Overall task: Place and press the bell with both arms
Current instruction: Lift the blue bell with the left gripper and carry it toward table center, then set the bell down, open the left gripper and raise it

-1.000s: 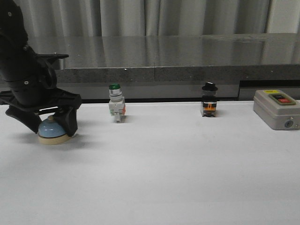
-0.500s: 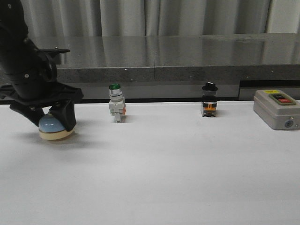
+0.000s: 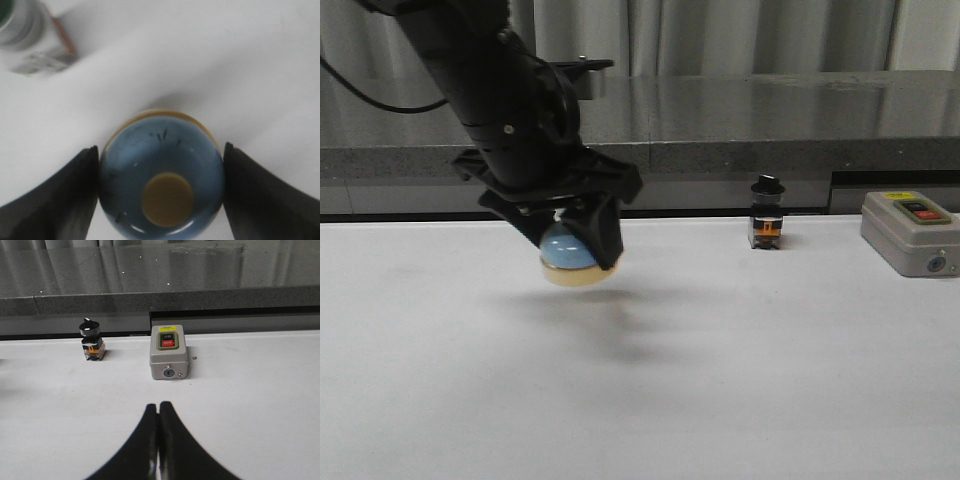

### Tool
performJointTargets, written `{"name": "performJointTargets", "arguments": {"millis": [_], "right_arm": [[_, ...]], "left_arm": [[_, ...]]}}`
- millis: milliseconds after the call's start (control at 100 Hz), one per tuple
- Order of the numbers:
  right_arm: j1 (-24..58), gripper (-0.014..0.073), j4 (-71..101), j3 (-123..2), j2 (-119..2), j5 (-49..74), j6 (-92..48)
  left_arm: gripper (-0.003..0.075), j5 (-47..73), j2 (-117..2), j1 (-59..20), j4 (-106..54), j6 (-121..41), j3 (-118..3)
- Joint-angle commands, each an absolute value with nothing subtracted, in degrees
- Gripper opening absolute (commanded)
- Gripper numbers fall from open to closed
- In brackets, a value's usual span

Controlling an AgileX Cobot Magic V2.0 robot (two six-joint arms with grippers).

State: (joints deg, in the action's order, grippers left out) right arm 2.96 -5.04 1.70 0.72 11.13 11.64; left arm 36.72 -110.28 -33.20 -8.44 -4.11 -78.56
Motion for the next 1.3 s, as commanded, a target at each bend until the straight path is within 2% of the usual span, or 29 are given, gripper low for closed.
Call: {"name": "performJointTargets", "arguments": {"millis": [0, 190, 490, 560, 730, 800, 1100, 1190, 1290], "right_arm": [[2.84, -0.0068, -5.78, 1.49, 0.47, 6.71, 11.26], [2.84, -0.0068, -5.78, 1.49, 0.47, 6.71, 11.26], [2.84, -0.0068, -5.78, 1.49, 0.47, 6.71, 11.26], [2.84, -0.0068, -5.78, 1.49, 0.47, 6.71, 11.26], [2.84, -0.0068, -5.78, 1.49, 0.47, 6.71, 11.26], [2.84, -0.0068, -5.78, 1.49, 0.47, 6.71, 11.26], [2.84, -0.0068, -5.78, 1.49, 0.47, 6.71, 11.26], [2.84, -0.0068, -5.78, 1.49, 0.47, 6.71, 11.26], [2.84, -0.0068, -5.78, 1.49, 0.47, 6.71, 11.26]], "left_arm": [[0.0285, 35.17, -107.59, -36.17, -7.98, -3.91, -80.22], [0.0285, 34.13, -108.42, -39.61, -7.98, -3.91, -80.29], [0.0293, 33.74, -108.42, -39.71, -9.07, -3.91, -80.29], [0.0333, 33.74, -108.42, -39.71, -9.06, -3.91, -80.29], [0.0545, 33.74, -108.42, -39.71, -9.06, -3.91, -80.29], [0.0577, 33.74, -108.42, -39.71, -9.06, -3.91, -80.29], [0.0561, 35.84, -107.71, -39.49, -8.59, -3.77, -81.82], [0.0480, 36.13, -105.86, -39.49, -8.59, -3.24, -83.19], [0.0302, 35.32, -102.86, -38.96, -8.59, -3.24, -83.57]]}}
